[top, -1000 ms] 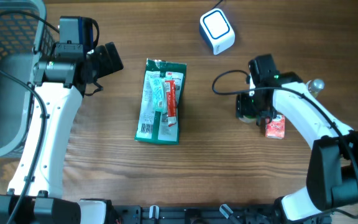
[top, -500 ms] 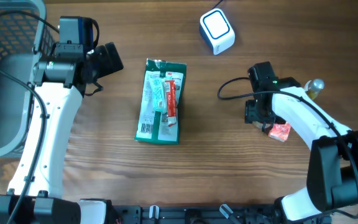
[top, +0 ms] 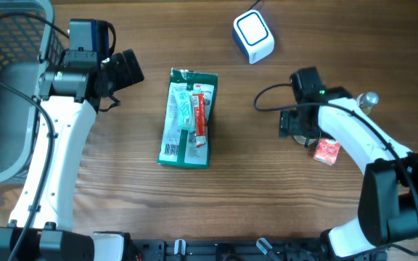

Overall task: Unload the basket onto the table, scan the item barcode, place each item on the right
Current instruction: 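Move the jar right and set it upright beside the Kleenex pack, then open the right gripper and lift it off the jar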

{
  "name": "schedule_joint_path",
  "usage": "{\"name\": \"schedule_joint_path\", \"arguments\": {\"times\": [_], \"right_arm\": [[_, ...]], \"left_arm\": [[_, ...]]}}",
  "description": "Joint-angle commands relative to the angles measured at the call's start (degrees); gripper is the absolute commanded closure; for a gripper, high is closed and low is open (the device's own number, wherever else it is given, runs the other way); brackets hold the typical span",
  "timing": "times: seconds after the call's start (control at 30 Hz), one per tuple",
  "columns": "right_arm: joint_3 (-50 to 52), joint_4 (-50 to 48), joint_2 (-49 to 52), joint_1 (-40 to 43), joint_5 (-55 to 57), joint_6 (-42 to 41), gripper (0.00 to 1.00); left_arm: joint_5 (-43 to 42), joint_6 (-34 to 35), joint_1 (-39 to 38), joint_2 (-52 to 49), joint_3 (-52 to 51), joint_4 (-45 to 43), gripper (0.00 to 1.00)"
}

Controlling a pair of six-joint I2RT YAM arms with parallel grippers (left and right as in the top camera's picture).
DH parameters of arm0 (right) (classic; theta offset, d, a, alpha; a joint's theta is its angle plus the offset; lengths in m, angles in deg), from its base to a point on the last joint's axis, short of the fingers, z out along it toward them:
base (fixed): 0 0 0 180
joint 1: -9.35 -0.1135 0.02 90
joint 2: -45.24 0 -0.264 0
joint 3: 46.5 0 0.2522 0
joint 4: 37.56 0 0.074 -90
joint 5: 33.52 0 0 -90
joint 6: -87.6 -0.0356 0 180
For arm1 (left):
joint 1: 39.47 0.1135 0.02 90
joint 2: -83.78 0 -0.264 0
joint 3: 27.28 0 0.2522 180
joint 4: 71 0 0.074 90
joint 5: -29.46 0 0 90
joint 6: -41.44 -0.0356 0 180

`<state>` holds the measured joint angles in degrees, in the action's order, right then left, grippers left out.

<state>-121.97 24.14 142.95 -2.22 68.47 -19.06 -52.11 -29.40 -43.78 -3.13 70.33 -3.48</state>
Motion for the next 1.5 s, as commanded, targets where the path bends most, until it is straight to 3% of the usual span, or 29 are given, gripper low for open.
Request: {"name": "schedule_joint_path", "arguments": {"times": [0.0, 0.07, 0.13, 0.3, 0.37, 0.6, 0.67, 0.9, 1.07, 1.33, 1.47], "right_arm": [[-9.33, 3.85, -1.36, -0.02, -0.87, -0.28, 0.0], [-13.11, 6.1, -2.03, -0.15, -3.41, -0.26, 0.0], [-16.37, 8.0, -2.71, -0.15, -8.24, -0.28, 0.09], [-16.52, 8.66, -3.43, -0.35, -20.15, -0.24, 0.74], [-14.84, 8.37, -3.43, -0.96, -21.35, -0.26, 0.85], [-5.64, 2.4, -3.32, -4.66, -20.5, -0.28, 0.87], [-2.16, -1.33, -3.32, -5.62, -16.87, -1.33, 0.96], [2.32, -4.07, -3.32, -5.66, 2.23, -6.25, 0.96], [2.49, -4.17, -3.32, -5.55, 8.92, -8.98, 0.96], [2.49, -5.03, -3.32, -5.55, 9.18, -14.93, 0.96], [2.49, -5.53, -3.32, -5.55, -0.13, -14.8, 0.94]], "left_arm": [[-0.48, -0.72, 0.31, -0.15, 0.48, -0.13, 0.0], [-0.46, -0.72, 0.31, -0.15, 0.48, -0.13, 0.0], [-0.48, -0.72, 0.31, -0.15, 0.48, -0.13, 0.0], [-0.48, -0.72, 0.31, -0.15, 0.48, -0.13, 0.0], [-0.46, -0.72, 0.31, -0.15, 0.48, -0.13, 0.0], [-0.48, -0.72, 0.31, -0.15, 0.48, -0.13, 0.0], [-0.48, -0.72, 0.31, -0.15, 0.48, -0.13, 0.0], [-0.48, -0.72, 0.31, -0.15, 0.48, -0.13, 0.0], [-0.46, -0.72, 0.31, -0.15, 0.48, -0.13, 0.0], [-0.48, -0.72, 0.31, -0.15, 0.48, -0.13, 0.0], [-0.48, -0.72, 0.31, -0.15, 0.48, -0.13, 0.0]]}}
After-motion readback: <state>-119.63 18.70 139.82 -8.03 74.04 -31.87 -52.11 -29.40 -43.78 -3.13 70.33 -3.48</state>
